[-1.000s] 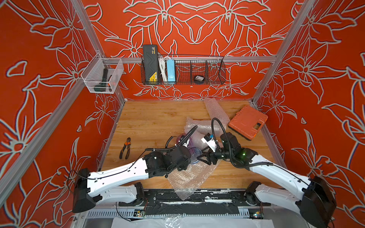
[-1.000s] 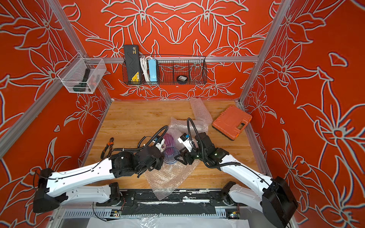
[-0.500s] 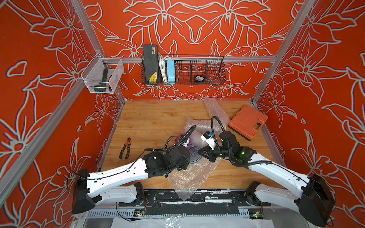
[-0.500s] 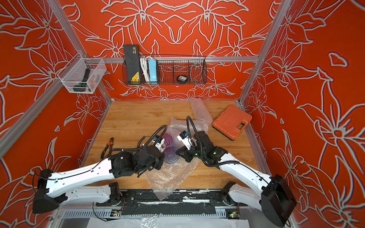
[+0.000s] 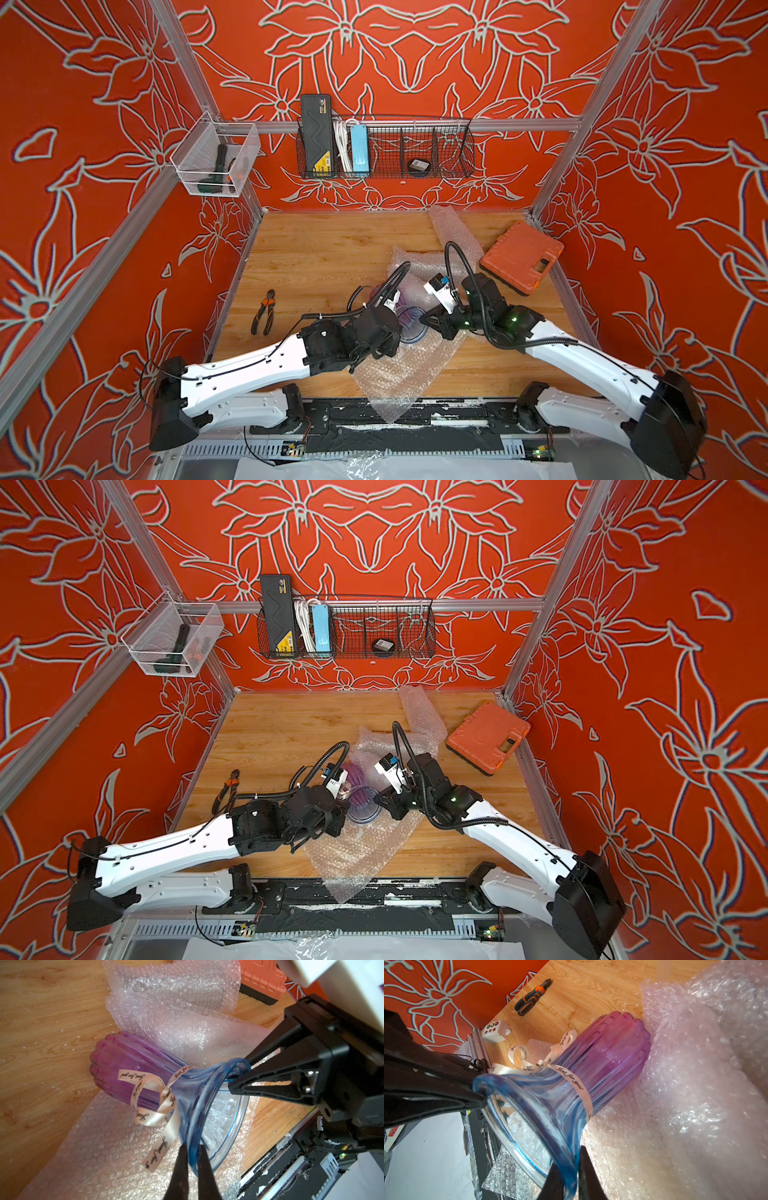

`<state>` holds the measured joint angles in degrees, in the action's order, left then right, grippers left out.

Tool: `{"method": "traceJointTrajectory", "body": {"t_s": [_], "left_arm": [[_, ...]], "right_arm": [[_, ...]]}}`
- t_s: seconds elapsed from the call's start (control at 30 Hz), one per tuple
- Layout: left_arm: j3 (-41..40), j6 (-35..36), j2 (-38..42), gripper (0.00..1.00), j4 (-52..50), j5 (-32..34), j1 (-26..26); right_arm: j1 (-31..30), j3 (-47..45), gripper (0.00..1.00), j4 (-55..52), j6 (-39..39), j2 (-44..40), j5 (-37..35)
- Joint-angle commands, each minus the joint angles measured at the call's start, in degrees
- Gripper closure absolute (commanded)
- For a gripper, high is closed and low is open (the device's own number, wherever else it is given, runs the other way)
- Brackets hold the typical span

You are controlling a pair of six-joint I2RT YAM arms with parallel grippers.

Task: Unwrap the vase from the bubble wrap
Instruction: Pick up the vase from the bubble wrap.

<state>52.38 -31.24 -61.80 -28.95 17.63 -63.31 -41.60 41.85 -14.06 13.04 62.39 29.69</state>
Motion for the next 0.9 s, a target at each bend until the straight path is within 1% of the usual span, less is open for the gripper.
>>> {"method": "traceJointTrajectory", "body": {"t_s": [0.0,0.17,0.23,0.27,0.37,0.5,0.53,0.63,0.73,0.87], "left_arm": [[-0.41,2.14,1.69,0.85,4.87,-0.87,0.11],[-3.47,4.25,4.74,0.38,9.35,0.04,0.07],[-4.92,5.87,8.16,0.24,11.67,0.45,0.11],[-5.75,6.39,9.18,0.20,12.92,1.09,0.07],[-9.11,9.16,13.43,0.14,17.82,3.17,0.12],[-15.45,12.88,20.51,0.12,24.08,8.53,0.09],[-17.93,14.25,22.76,0.12,26.89,9.02,0.11],[-23.84,18.34,27.85,0.05,33.54,9.10,0.09],[-26.53,21.02,29.05,0.02,35.26,10.44,0.11],[-28.84,22.97,27.21,0.01,37.56,10.02,0.10]], "right_arm": [[-0.97,4.18,1.00,-0.19,1.33,-2.20,1.96],[-0.31,7.45,1.00,-4.09,3.74,-1.32,0.81],[-0.23,9.49,1.00,-6.69,3.58,-0.40,0.81],[-0.23,10.34,1.00,-7.71,3.66,0.11,0.66],[-0.15,12.50,1.00,-9.60,3.75,0.93,0.41],[0.12,15.52,1.00,-12.75,2.86,2.38,-0.49],[0.33,16.26,1.00,-13.70,2.46,2.96,-0.71],[1.03,18.06,1.00,-15.28,1.44,4.84,-0.62],[1.35,19.68,1.00,-16.01,0.69,6.65,-0.27],[1.53,21.78,1.00,-16.17,-0.35,9.32,0.22]]}}
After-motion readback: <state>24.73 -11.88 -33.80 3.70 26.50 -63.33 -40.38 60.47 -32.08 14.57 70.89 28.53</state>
